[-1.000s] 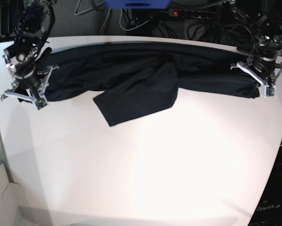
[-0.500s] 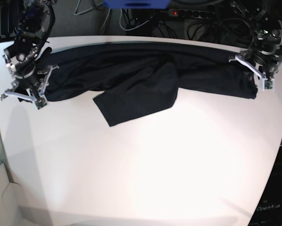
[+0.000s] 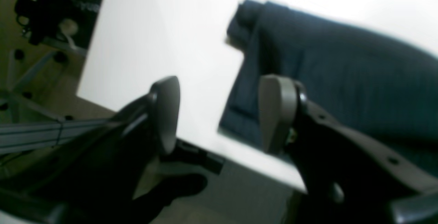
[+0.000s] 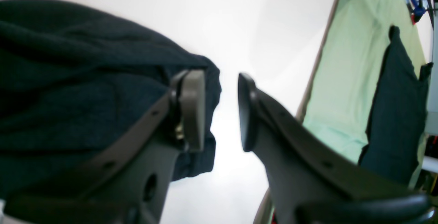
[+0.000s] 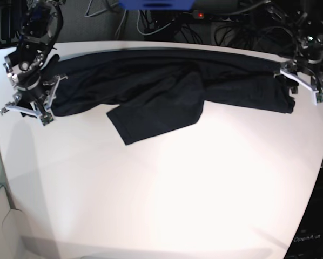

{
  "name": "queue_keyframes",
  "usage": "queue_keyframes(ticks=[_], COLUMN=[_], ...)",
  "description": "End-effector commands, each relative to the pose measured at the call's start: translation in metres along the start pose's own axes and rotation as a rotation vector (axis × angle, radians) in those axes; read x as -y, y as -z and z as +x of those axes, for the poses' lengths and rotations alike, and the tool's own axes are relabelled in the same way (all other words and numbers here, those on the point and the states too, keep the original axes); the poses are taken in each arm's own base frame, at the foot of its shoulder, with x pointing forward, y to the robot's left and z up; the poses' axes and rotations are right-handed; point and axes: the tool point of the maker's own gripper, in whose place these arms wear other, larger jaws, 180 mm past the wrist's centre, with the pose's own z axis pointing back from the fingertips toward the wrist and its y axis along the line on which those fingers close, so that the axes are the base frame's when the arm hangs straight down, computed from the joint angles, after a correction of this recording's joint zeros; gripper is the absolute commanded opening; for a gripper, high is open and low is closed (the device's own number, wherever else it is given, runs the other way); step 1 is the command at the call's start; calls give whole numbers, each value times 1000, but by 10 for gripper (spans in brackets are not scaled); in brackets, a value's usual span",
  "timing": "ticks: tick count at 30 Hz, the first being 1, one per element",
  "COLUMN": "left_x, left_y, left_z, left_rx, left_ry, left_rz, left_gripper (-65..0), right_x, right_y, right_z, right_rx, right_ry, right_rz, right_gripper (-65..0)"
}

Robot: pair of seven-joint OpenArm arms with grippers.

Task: Fold the T-shirt properly
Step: 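Move the left gripper over the folded sleeve and pinch its cuff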

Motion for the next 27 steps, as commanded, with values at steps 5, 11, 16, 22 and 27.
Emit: queue_keyframes(ticks=[5, 11, 16, 22, 27], left_x=[77, 190, 291, 379, 422], left_y=[15, 22, 1, -44, -57], left_z=[50, 76, 81, 91, 90], left_rx=[80, 73, 106, 186, 166], left_ry=[103, 273, 320, 335, 293], left_rz=[-206, -482, -804, -1094, -1114], left_gripper=[-295, -296, -295, -294, -294], right_x=[4, 6, 7, 7, 7], right_y=[-2, -2, -3, -2, -2], right_z=[11, 10, 9, 9, 9], right_rx=[37, 33, 31, 28, 28], right_ry=[16, 11, 9, 10, 10], right_rz=[-17, -22, -24, -25, -25], right_gripper=[-469, -469, -469, -469, -469])
